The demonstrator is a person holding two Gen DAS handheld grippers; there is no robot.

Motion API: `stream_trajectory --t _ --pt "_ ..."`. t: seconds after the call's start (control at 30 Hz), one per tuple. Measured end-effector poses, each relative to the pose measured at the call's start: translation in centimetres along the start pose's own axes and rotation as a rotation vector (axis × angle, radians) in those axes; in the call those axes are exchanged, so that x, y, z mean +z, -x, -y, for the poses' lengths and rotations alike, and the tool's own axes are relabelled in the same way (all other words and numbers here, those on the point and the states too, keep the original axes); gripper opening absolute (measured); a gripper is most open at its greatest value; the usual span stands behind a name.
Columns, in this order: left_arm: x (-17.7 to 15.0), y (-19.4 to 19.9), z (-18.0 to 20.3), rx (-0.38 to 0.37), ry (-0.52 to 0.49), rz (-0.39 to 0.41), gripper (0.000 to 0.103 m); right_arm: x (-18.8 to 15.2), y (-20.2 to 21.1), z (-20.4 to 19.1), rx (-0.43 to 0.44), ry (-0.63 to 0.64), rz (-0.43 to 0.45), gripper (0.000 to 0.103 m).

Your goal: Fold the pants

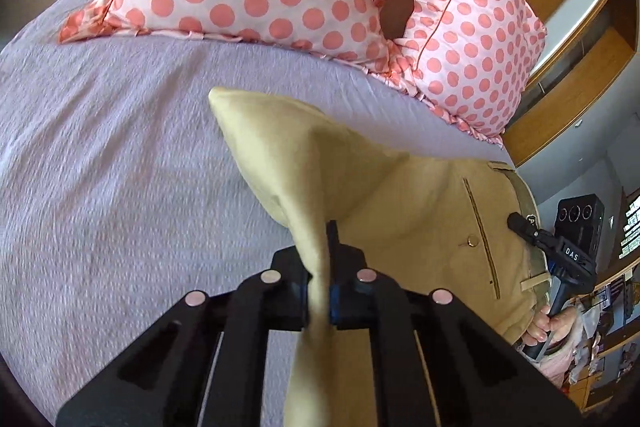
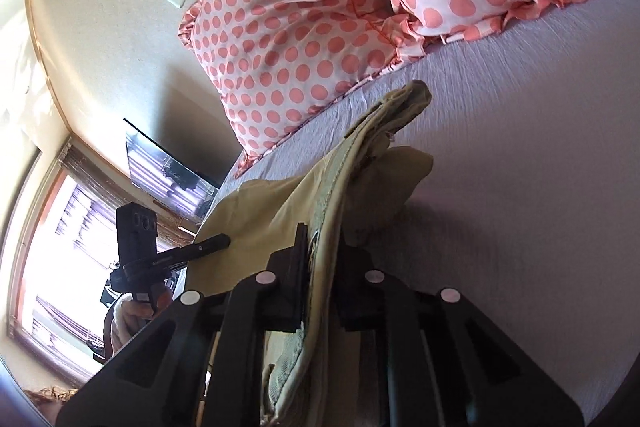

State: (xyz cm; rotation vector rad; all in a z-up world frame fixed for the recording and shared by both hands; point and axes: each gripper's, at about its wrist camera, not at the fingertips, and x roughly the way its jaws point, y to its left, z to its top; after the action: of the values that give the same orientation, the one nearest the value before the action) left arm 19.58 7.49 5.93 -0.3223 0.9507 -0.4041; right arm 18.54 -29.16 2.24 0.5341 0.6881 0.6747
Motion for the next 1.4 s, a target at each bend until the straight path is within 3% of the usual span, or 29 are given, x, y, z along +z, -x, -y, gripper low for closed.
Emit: stream_trajectory --t 0.17,0.23,0.33,0.37,0.4,0.43,0.47,0.5,0.53,0.63,0.73,0.8,0.9,0.97,1.0,1.07,1.17,1.3,1.4 --pt "5.2 -1.5 2.2 0.032 -0.033 0.131 0.006 5.4 -1.0 0.9 -0.061 -0.021 0.082 0.012" --pt "7.1 -3.5 2.2 0.060 -0.024 0.140 0.007 7.1 -1.3 2.1 -0.110 -0.054 0.126 0.012" --pt "8.5 -7.5 0.8 0.132 0.040 0.070 0.012 8.3 -3.1 4.1 -0.305 -0.080 0.114 0.020" --pt "8.5 -8.3 0.4 0.164 0.050 0.052 0.019 8.3 -3.6 4.7 -0.402 -0.091 0.080 0.028" --pt "8.3 -8.5 -0.1 0.179 0.057 0.048 0.027 8.1 -3.7 5.1 -0.486 -0.100 0.059 0.030" --pt "8.0 -8.1 -0.5 0.196 0.057 0.062 0.036 7.8 -3.1 5.3 -0.501 -0.097 0.066 0.032" --pt "7.7 -7.4 -0.7 0.228 0.052 0.086 0.043 7.4 -2.0 5.2 -0.500 -0.095 0.102 0.047" --pt "7.3 -6.3 -0.8 0.267 0.047 0.123 0.057 6.9 -0.5 4.7 -0.498 -0.092 0.154 0.069" --pt "6.7 -5.0 -0.9 0.281 0.046 0.164 0.061 6.3 0.7 4.1 -0.461 -0.087 0.194 0.076" --pt "4.7 -1.7 0.4 0.155 0.038 0.226 0.069 4.6 2.2 1.9 -0.262 -0.041 0.194 0.081" --pt "2.2 -1.3 3.2 0.001 -0.021 0.163 0.078 3.3 0.6 0.9 -0.143 -0.039 0.111 0.083" --pt "1.1 -2.9 4.8 -0.055 -0.039 0.084 0.080 2.7 -1.1 1.4 -0.145 -0.075 0.060 0.084" --pt "0.4 -6.4 5.2 0.029 -0.023 -0.011 0.080 2.3 -2.2 2.5 -0.196 -0.130 0.043 0.084" --pt "-0.2 -6.7 5.7 0.079 -0.057 0.016 0.079 2.1 -1.9 2.0 -0.209 -0.151 0.045 0.084" --pt "-0.6 -6.3 6.2 0.141 -0.078 0.024 0.079 1.7 -1.3 1.2 -0.239 -0.134 0.053 0.085" --pt "-2.1 -5.1 6.6 0.195 -0.115 0.044 0.083 0.1 0.0 -1.2 -0.278 -0.035 0.071 0.093" --pt "-5.5 -2.6 6.8 0.297 -0.158 0.085 0.101 -3.7 1.2 -4.1 -0.366 0.114 0.110 0.102" --pt "-11.2 0.0 6.4 0.441 -0.193 0.153 0.101 -8.8 1.0 -6.2 -0.547 0.247 0.127 0.102" --pt "-13.8 0.9 5.6 0.447 -0.149 0.159 0.101 -11.4 0.2 -7.1 -0.633 0.319 0.138 0.102"
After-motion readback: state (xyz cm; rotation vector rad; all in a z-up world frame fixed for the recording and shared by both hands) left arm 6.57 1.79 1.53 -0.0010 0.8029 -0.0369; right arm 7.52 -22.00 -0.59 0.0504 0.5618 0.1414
